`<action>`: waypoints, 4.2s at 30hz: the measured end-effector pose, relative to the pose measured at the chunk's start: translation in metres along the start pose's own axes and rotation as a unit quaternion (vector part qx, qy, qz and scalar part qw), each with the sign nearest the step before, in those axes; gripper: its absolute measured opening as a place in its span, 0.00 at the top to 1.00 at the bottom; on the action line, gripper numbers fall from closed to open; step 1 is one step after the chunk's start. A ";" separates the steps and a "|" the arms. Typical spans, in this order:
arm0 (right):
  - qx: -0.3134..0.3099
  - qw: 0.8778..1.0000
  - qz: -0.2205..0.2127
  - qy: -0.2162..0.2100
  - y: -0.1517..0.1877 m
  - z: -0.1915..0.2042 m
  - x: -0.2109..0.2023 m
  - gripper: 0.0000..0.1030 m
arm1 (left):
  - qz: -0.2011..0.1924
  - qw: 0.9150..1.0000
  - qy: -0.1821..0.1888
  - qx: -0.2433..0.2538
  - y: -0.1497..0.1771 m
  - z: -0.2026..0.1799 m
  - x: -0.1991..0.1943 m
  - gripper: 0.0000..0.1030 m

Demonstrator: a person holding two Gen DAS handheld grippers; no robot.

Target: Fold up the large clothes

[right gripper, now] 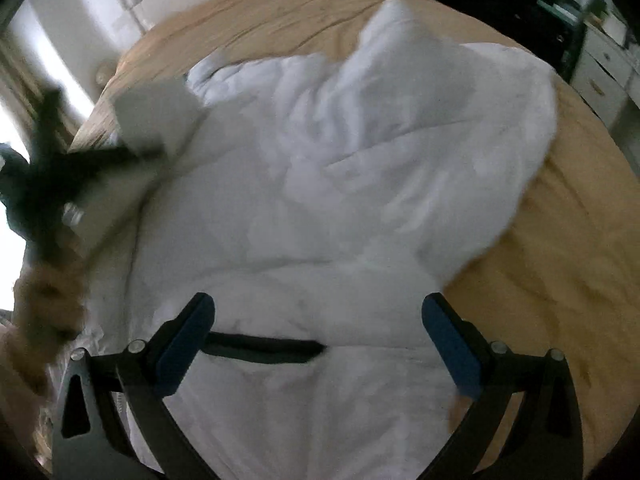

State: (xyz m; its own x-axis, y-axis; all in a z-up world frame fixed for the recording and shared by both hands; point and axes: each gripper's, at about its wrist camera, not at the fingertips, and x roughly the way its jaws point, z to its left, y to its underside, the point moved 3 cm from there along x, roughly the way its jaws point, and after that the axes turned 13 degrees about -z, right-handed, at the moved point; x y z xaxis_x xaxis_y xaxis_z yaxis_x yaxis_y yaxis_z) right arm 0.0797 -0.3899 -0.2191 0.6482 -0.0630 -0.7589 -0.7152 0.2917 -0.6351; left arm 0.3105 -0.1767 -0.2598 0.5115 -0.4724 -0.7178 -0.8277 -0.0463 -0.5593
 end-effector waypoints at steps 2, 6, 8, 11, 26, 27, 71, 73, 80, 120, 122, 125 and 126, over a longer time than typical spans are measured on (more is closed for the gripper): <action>0.005 1.000 -0.006 0.003 -0.010 -0.008 -0.005 0.00 | -0.014 1.000 0.011 -0.006 0.004 0.007 0.000 0.86; -0.001 0.999 -0.033 -0.021 -0.041 -0.002 -0.017 0.00 | 0.017 0.997 0.054 -0.059 0.004 0.011 -0.012 0.76; -0.001 0.997 -0.054 -0.059 -0.071 0.012 -0.020 0.00 | 0.038 0.992 0.087 -0.083 0.002 0.015 -0.027 0.63; 0.007 0.992 -0.071 -0.108 -0.111 0.044 -0.008 0.00 | 0.022 0.988 0.121 -0.097 0.008 0.010 -0.063 0.21; -0.023 0.982 0.119 -0.144 -0.048 0.133 0.190 0.60 | -0.015 0.981 -0.192 0.001 0.046 0.164 -0.139 0.17; -0.002 0.981 0.124 -0.150 -0.040 0.114 0.200 0.89 | -0.021 0.980 -0.197 0.008 0.047 0.163 -0.138 0.15; 0.291 0.954 -0.065 0.016 -0.146 -0.283 0.203 0.02 | -0.050 0.973 -0.209 0.083 0.065 0.115 -0.093 0.00; 0.307 0.950 -0.052 0.009 -0.144 -0.293 0.216 0.03 | -0.050 0.973 -0.210 0.083 0.066 0.114 -0.092 0.00; 0.304 0.950 -0.070 0.005 -0.154 -0.297 0.223 0.61 | -0.051 0.973 -0.208 0.085 0.066 0.114 -0.093 0.00; -0.015 0.927 0.094 -0.362 -0.010 0.248 0.217 0.69 | -0.080 0.968 -0.235 -0.045 0.024 0.184 -0.152 0.01; -0.022 0.923 0.051 -0.380 -0.021 0.236 0.188 0.36 | -0.079 0.969 -0.232 -0.043 0.023 0.180 -0.151 0.01; -0.003 0.917 -0.016 -0.398 -0.036 0.218 0.154 0.14 | -0.082 0.971 -0.218 -0.046 0.020 0.169 -0.155 0.01; 0.001 0.928 -0.032 -0.372 -0.041 0.213 0.152 0.13 | -0.086 0.973 -0.211 -0.046 0.016 0.164 -0.158 0.01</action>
State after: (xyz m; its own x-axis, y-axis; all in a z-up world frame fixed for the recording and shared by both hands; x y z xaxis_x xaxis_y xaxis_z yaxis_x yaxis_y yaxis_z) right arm 0.2631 -0.2079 -0.2778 0.6911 0.5953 -0.4099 -0.6690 0.3122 -0.6745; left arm 0.2544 0.0410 -0.2235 0.6778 -0.0488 -0.7336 -0.7285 -0.1797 -0.6611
